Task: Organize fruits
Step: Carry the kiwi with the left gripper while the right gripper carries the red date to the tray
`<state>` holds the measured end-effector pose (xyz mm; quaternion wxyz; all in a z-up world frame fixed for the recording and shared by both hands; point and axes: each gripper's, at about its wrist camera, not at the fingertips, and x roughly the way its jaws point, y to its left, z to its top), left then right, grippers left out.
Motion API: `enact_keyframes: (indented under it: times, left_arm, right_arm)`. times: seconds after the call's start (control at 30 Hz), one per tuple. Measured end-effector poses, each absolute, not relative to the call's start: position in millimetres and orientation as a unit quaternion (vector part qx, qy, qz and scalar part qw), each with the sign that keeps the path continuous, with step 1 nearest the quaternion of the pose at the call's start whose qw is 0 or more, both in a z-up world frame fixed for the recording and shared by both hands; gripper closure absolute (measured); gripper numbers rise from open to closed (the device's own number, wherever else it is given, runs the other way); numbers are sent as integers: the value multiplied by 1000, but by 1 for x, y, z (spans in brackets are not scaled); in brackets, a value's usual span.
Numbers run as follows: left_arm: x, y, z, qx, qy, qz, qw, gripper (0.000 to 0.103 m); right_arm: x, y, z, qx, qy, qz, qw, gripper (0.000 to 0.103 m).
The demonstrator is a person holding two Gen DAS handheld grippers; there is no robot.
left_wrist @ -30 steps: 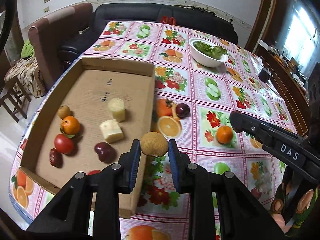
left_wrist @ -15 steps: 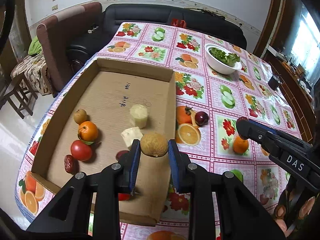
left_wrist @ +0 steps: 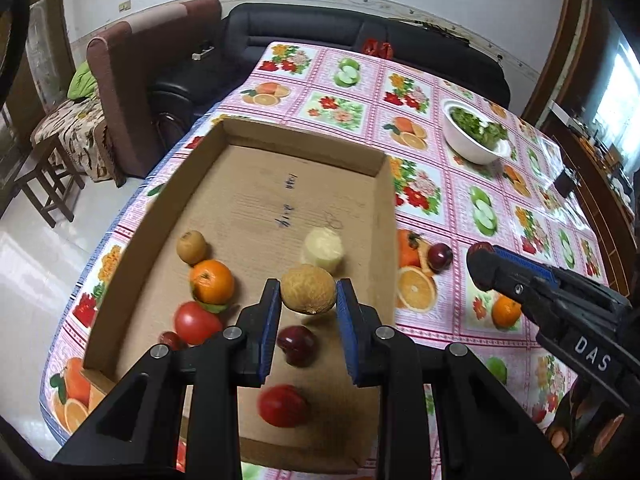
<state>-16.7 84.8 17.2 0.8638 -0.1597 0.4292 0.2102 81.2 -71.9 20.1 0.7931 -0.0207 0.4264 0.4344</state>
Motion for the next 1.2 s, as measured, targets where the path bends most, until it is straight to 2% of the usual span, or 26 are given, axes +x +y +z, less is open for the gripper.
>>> enact_keyframes:
  times: [0.6, 1.2]
  left_arm:
    - [2, 163, 11, -191, 437, 253, 842, 78]
    - [34, 170, -27, -183, 484, 253, 818, 77]
  right_arm:
    - [105, 3, 18, -27, 440, 454, 774, 82]
    - [126, 58, -30, -67, 476, 442, 758, 82]
